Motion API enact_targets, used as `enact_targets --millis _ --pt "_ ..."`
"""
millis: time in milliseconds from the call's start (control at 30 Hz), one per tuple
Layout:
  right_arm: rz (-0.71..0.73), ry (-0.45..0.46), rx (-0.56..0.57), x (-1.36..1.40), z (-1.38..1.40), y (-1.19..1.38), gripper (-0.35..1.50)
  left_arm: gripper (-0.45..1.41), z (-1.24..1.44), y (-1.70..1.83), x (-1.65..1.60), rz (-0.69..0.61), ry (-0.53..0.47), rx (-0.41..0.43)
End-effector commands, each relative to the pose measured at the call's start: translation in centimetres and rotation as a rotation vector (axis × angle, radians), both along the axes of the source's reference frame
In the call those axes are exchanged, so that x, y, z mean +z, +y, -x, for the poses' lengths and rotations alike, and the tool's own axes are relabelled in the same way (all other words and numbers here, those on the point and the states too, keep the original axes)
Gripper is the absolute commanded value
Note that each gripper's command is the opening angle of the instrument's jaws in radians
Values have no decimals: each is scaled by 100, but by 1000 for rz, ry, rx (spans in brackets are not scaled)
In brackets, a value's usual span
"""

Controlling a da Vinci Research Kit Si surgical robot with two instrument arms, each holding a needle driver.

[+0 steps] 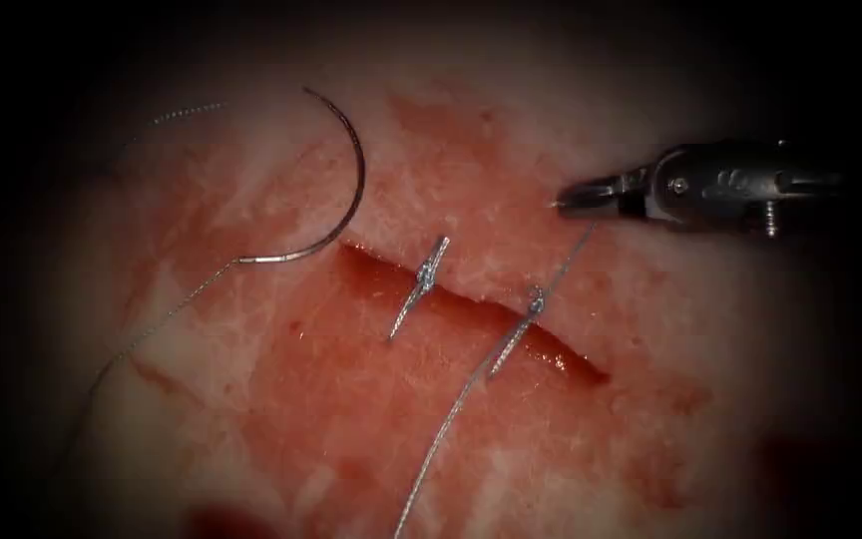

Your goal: Wound Closure

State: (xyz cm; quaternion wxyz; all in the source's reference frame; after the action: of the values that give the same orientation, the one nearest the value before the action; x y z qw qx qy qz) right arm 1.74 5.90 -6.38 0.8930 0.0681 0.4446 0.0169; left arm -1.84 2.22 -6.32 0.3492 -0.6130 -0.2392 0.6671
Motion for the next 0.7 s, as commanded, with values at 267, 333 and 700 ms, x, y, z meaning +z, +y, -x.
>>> enact_targets --millis 267,333,700 --pt "-97 131 175 -20 -3 -5 105 -35 10 50 -41 53 17 10" --pt "-149 158 239 -26 0 -3 130 -35 10 61 -47 61 21 9" --pt "-227 273 501 -87 50 25 148 -35 31 161 -84 170 72 -41"
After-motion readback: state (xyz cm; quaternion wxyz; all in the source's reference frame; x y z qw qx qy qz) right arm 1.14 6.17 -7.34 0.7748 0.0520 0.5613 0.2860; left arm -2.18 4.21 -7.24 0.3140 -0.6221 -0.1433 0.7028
